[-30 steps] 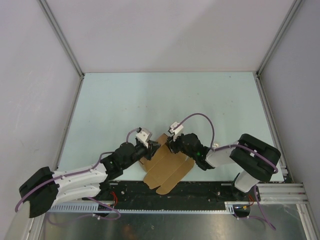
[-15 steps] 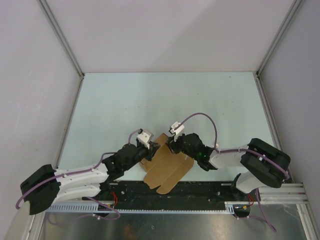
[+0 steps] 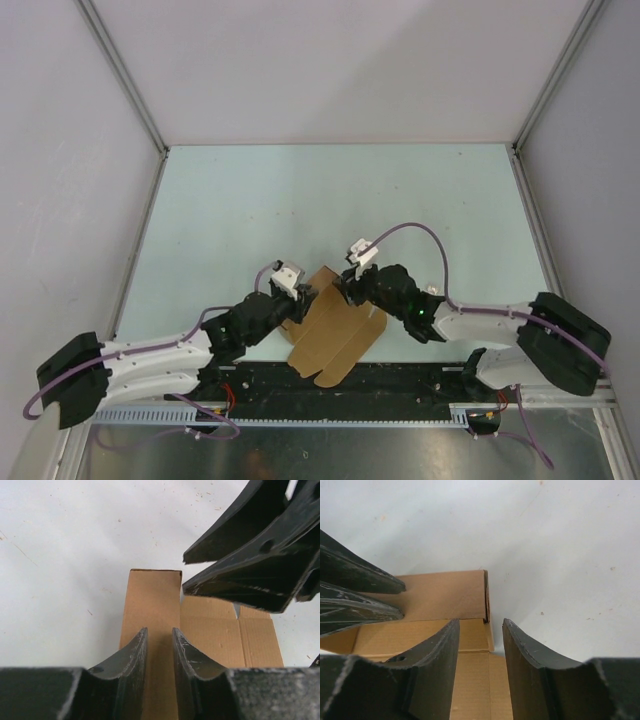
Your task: Fold the paper box
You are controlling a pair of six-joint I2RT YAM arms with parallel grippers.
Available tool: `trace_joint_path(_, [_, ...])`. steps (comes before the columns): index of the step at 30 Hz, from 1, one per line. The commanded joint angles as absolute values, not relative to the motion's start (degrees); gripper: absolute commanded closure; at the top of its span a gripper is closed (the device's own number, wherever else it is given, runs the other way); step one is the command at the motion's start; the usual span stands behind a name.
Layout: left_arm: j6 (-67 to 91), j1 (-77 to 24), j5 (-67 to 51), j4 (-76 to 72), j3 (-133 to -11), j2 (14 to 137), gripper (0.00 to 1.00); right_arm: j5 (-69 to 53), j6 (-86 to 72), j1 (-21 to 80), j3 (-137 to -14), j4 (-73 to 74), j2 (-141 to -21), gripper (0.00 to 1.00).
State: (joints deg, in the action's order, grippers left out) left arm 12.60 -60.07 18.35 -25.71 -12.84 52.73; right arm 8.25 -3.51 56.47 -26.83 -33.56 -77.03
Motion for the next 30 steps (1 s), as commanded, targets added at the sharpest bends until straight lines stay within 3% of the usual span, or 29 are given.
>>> trace_joint_path(1, [13.01, -60.47, 19.07, -24.35, -13.97, 49.84, 0.66, 10.63, -7.11, 56.78, -27.51, -28.67, -67.97, 0.53])
trace_joint_path(6, [12.75, -60.38, 19.16, -22.07, -16.08, 46.67, 0.63, 16.6, -16.67, 56.6, -28.12, -16.57, -58.64, 0.46])
trace_joint_path(13, [14.06, -60.38, 19.95, -16.27, -19.24, 45.53, 0.59, 26.62, -51.9, 57.91, -29.18, 10.43, -46.5, 0.42])
trace_joint_path(18, [15.82, -60.38, 19.78, -11.78, -20.74, 44.39, 0.59, 33.47, -75.03, 66.16, -29.09, 25.03, -45.52, 0.39])
trace_joint_path(26, [16.87, -60.38, 19.34, -3.61, -21.97, 36.22, 0.58, 39.64, -76.46, 71.46, -28.13, 32.33, -46.5, 0.37])
trace_joint_path(30, [17.75, -60.38, 18.9, -0.88, -21.62, 32.26, 0.58, 36.57, -73.76, 70.06, -25.32, 31.47, -43.77, 0.36])
